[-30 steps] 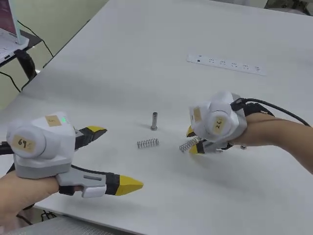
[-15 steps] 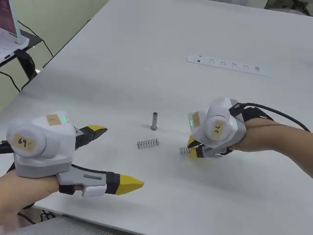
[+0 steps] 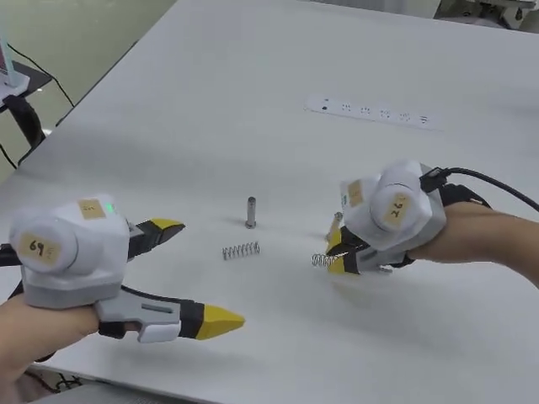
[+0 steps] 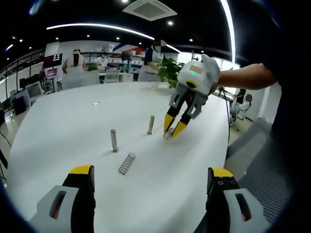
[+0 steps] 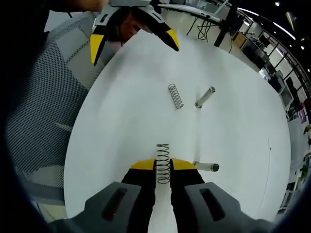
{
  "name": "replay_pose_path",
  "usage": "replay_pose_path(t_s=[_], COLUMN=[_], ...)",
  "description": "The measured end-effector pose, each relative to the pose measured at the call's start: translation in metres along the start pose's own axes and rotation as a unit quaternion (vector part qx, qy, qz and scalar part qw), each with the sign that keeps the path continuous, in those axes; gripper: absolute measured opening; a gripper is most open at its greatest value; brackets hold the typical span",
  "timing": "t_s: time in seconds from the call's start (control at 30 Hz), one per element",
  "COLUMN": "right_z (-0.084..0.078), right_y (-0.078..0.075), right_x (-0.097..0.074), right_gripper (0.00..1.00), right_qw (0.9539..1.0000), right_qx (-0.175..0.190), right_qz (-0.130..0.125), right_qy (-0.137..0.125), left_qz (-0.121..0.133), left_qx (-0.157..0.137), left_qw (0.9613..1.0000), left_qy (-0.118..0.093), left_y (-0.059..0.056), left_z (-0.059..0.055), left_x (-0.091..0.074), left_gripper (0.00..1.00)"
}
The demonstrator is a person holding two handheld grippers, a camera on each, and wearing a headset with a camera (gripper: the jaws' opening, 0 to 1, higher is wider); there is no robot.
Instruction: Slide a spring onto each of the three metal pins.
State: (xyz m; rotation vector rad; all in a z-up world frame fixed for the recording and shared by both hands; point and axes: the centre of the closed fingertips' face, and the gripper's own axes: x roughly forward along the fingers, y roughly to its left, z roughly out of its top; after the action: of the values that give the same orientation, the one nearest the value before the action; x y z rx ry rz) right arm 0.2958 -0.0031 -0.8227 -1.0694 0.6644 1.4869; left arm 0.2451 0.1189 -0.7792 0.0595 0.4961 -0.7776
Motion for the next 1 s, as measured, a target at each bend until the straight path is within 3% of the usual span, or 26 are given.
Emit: replay_pose_path(t_s=[0.77,1.0], right_z=[-0.016,-0.017], right_y=[0.016,0.023], right_x=[-0.016,-0.02], right_gripper=[0.08,0.08], right_qw=[0.9978,0.9964], right_qx=[0.066,0.085], right_qz=[0.006,0.004], right_qy=[0.009,0.005], left_qz=[-0.033,-0.054], left_qx=[0.03,0.041], left_qw=[0.9988,0.9974], left_qy=[0.016,0.025], left_y=[-0.005,-0.015], left_z=[0.009,0.009], left_x=[0.017,0.025], left_gripper=[0.92,0.86])
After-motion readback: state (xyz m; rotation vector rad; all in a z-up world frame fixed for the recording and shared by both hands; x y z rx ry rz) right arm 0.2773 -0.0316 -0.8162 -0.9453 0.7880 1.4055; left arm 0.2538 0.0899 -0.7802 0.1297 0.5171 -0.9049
